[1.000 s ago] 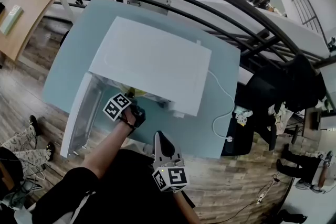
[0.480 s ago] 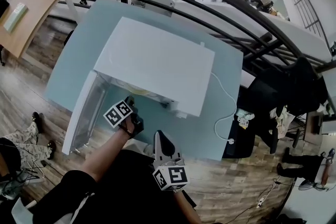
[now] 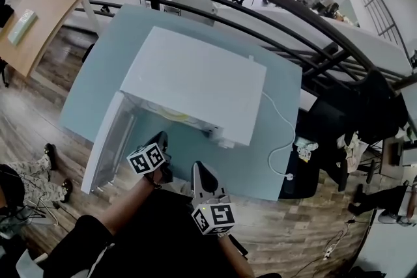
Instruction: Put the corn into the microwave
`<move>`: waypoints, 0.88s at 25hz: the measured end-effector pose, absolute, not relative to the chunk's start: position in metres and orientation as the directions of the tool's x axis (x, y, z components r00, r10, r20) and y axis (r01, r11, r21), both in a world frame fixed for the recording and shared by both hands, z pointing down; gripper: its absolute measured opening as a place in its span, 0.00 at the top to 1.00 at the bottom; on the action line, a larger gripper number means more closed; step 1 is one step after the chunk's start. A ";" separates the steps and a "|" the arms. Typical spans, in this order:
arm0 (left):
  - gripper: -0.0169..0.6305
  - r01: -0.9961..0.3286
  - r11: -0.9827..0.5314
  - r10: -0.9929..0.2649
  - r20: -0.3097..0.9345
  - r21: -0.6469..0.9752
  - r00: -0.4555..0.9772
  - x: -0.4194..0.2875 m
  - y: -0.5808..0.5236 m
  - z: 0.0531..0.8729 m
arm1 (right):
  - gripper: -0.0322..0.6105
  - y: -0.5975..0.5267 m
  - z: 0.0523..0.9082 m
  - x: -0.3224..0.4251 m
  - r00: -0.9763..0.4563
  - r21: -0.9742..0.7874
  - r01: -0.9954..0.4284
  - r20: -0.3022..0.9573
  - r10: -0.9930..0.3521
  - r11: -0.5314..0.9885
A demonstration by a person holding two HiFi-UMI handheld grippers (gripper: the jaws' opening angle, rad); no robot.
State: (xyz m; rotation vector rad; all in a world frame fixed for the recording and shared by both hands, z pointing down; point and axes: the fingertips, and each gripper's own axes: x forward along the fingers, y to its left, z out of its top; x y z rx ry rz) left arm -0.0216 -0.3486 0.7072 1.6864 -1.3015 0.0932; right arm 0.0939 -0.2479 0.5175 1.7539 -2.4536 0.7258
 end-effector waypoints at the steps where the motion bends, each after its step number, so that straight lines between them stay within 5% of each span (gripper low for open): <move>1: 0.97 -0.774 0.005 -0.707 0.550 0.633 0.445 -0.020 -0.346 0.699 | 0.94 -0.249 0.517 0.094 -0.360 -0.346 -0.904 0.294 -0.885 0.253; 12: 0.97 -0.763 -0.401 -0.734 0.320 0.506 0.598 0.002 -0.335 0.590 | 0.94 -0.257 0.510 0.089 -0.379 -0.337 -0.898 0.270 -0.885 0.282; 22: 0.97 -0.737 -0.582 -0.707 0.235 0.344 0.667 0.018 -0.314 0.537 | 0.94 -0.260 0.501 0.105 -0.333 -0.338 -0.909 0.237 -0.913 0.244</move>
